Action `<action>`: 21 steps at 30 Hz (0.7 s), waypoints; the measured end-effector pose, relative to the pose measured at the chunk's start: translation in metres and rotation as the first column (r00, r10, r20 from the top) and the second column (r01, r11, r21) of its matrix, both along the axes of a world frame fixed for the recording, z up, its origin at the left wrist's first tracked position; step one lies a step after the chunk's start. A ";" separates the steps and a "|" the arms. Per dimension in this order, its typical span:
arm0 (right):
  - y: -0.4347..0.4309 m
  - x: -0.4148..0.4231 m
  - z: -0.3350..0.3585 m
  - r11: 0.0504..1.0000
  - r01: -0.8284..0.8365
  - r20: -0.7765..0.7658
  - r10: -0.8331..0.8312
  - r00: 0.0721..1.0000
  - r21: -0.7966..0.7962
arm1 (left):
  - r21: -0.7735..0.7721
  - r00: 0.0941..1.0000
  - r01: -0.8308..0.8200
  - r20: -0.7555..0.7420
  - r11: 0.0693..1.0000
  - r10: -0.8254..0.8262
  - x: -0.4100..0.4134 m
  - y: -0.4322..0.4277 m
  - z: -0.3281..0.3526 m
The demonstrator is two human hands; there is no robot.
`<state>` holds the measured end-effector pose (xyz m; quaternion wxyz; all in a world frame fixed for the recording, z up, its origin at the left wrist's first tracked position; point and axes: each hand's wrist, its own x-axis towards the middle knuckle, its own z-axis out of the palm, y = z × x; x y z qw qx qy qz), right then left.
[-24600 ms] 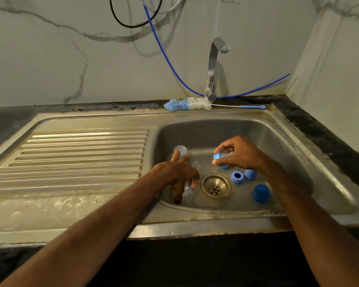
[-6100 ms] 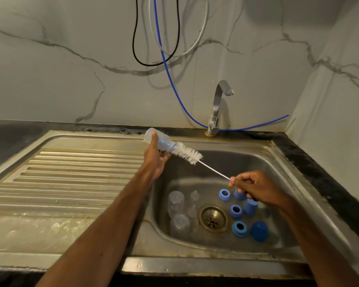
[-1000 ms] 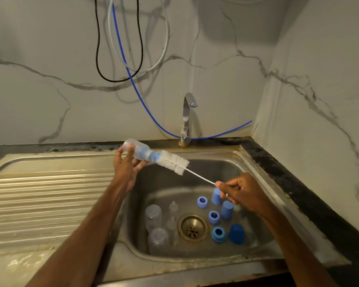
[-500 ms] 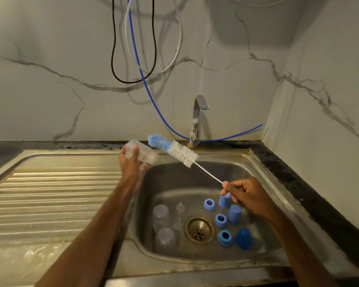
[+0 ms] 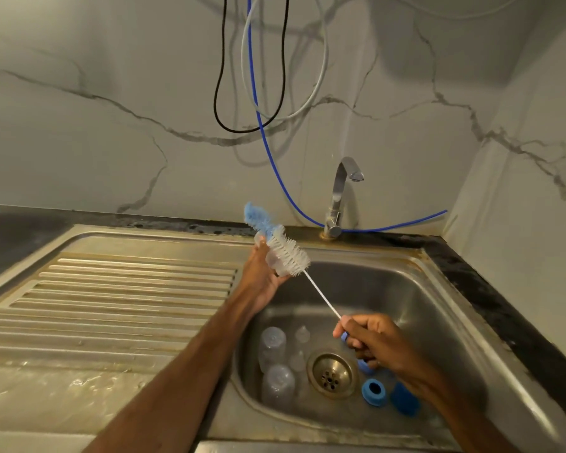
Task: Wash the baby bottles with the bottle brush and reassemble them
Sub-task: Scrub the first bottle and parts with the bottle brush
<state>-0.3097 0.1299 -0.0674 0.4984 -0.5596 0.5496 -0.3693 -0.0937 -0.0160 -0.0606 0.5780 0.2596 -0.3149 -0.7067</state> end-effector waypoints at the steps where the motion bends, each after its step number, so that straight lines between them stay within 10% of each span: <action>1: 0.000 0.003 0.000 1.000 -0.004 0.029 0.004 1.000 0.008 | -0.004 1.000 -0.003 0.000 1.000 0.003 0.000 -0.002 -0.001; 21: -0.001 0.023 0.003 0.975 0.191 -0.055 -0.198 0.979 -0.113 | -0.085 0.995 -0.033 0.091 0.996 0.041 -0.019 0.001 -0.010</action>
